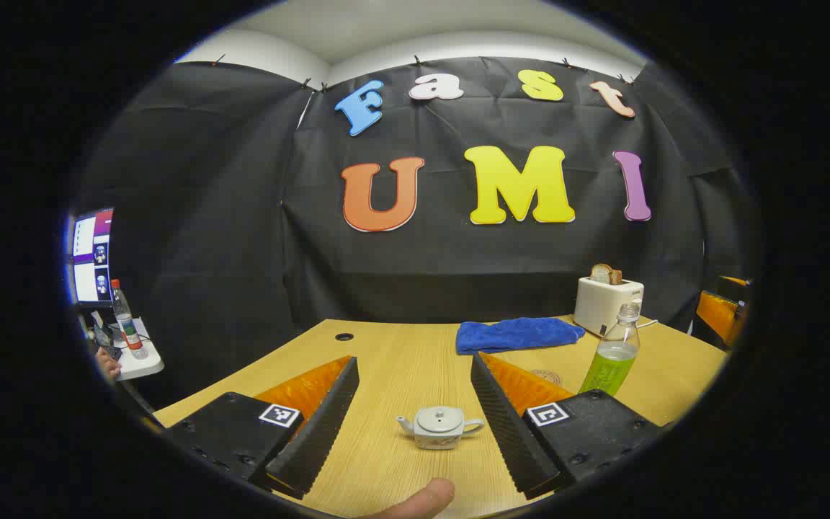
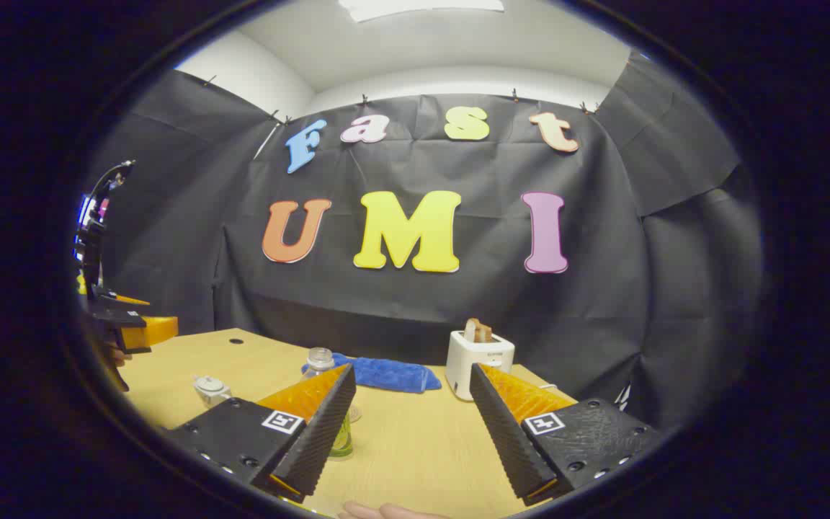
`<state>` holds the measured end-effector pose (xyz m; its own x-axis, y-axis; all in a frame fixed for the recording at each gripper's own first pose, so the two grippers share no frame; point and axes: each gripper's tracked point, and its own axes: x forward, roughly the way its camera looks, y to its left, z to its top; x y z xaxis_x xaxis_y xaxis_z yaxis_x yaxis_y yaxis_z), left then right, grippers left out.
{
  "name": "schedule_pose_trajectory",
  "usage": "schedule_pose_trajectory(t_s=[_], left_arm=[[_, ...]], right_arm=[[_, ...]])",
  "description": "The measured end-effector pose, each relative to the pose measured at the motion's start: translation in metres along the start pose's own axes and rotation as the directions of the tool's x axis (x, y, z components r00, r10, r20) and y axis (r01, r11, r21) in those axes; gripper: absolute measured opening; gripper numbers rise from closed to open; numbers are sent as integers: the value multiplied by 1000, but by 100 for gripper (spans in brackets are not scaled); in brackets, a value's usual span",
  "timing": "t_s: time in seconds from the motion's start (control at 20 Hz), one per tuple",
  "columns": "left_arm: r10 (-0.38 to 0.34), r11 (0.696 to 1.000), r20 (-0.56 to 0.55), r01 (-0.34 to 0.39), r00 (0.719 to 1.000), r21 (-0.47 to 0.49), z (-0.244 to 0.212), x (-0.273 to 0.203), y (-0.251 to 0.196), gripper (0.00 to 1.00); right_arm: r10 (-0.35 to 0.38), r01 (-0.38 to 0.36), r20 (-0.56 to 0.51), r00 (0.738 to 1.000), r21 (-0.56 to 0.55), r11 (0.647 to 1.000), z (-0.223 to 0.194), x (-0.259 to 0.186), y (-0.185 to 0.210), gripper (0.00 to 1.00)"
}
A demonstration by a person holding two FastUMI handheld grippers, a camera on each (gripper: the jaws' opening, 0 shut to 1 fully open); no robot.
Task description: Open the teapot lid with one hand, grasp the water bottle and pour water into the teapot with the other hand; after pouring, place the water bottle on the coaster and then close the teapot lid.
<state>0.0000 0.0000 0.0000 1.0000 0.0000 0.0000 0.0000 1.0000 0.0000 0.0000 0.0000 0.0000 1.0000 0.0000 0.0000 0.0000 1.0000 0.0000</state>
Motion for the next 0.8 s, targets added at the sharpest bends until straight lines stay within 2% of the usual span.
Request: schedule_pose_trajectory(t_s=[0.05,0.55,0.8], left_arm=[[2,1000,-7,-2,1000,-3,-1,1,2,98],[-18,999,-36,18,999,-27,-13,11,1,99],[-33,999,-46,31,998,-37,-19,15,-4,99]], right_arm=[[-7,7,3,1000,-7,1000,-1,0,-1,95],[5,-5,-8,1000,5,1000,-5,3,4,97],[7,-7,36,999,-12,1000,5,-1,6,97]])
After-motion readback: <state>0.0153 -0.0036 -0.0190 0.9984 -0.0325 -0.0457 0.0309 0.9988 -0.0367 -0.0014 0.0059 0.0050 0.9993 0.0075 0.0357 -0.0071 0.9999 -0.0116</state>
